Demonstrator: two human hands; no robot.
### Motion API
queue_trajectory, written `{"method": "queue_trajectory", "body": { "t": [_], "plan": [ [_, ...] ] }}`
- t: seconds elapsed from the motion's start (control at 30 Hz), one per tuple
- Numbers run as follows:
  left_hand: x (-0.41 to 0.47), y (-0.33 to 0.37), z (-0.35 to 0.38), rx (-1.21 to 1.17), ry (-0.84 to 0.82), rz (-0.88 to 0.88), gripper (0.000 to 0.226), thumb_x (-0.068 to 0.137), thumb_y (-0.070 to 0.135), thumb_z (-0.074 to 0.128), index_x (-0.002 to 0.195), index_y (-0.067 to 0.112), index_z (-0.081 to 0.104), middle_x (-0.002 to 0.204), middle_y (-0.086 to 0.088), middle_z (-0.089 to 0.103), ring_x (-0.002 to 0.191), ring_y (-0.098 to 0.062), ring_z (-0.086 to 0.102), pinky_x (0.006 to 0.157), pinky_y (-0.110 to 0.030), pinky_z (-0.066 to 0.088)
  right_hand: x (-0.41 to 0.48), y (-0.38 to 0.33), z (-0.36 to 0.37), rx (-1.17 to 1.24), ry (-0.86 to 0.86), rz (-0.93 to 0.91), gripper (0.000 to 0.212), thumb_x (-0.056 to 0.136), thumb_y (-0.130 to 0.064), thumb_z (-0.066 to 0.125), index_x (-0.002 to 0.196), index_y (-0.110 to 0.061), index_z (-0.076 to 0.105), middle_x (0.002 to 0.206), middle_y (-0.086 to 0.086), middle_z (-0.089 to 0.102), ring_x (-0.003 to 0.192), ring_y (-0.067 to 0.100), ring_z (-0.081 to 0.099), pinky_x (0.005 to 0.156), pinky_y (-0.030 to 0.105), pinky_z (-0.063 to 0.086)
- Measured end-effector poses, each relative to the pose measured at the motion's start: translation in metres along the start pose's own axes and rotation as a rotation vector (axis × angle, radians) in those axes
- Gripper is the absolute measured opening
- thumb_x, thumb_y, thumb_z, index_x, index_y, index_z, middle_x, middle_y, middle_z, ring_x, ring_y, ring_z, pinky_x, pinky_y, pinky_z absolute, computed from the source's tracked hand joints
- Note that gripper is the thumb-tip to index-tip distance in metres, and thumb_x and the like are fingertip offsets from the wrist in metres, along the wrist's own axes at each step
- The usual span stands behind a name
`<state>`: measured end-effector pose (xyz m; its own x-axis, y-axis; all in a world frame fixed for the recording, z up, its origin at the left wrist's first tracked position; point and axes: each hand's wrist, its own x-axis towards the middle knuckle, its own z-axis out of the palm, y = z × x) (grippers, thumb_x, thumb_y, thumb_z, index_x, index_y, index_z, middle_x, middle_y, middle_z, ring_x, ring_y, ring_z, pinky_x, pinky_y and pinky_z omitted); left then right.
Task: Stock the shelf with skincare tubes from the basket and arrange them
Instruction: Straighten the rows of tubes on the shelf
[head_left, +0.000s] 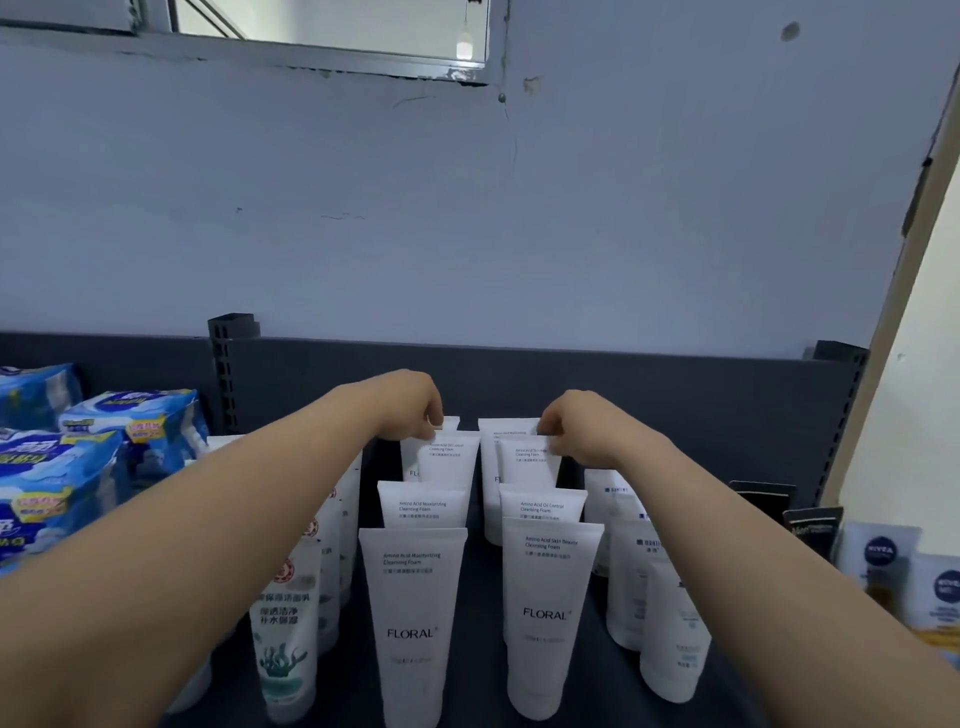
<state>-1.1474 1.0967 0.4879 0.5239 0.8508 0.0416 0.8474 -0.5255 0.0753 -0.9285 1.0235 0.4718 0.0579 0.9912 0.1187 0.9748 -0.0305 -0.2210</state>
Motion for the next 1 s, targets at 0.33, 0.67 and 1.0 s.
{"method": "queue_trajectory", "body": {
  "t": [0.33,0.67,1.0],
  "plan": [
    [-0.008,-0.003,0.002,-0.037,0.080,0.043,0.007,0.086,0.019,0.067,0.091,0.015,0.070,0.068,0.017,0.059,0.069,-0.008,0.066,0.076,-0.026,0.053,-0.005,0.003,-0.001,0.118,0.040,0.015,0.008,0.081,-0.014,0.071,0.081,-0.021,0.069,0.075,-0.014,0.061,0.077,0.014,0.064,0.073,0.031,0.054],
    [-0.035,-0.015,0.004,-0.064,0.086,0.064,0.005,0.085,0.022,0.069,0.088,0.020,0.072,0.079,0.010,0.071,0.068,-0.003,0.066,0.065,-0.016,0.049,-0.020,-0.005,-0.003,0.177,0.012,-0.035,0.009,0.080,-0.011,0.072,0.075,-0.018,0.070,0.069,-0.017,0.061,0.065,0.006,0.059,0.063,0.024,0.046],
    [-0.031,-0.020,-0.002,-0.129,-0.002,0.045,0.018,0.088,0.034,0.064,0.084,0.021,0.075,0.085,0.007,0.073,0.072,-0.007,0.068,0.073,-0.027,0.055,-0.014,-0.002,-0.011,0.183,-0.052,-0.042,0.014,0.086,-0.021,0.063,0.087,-0.014,0.075,0.070,-0.017,0.066,0.061,0.010,0.055,0.060,0.022,0.045]
  ]
}}
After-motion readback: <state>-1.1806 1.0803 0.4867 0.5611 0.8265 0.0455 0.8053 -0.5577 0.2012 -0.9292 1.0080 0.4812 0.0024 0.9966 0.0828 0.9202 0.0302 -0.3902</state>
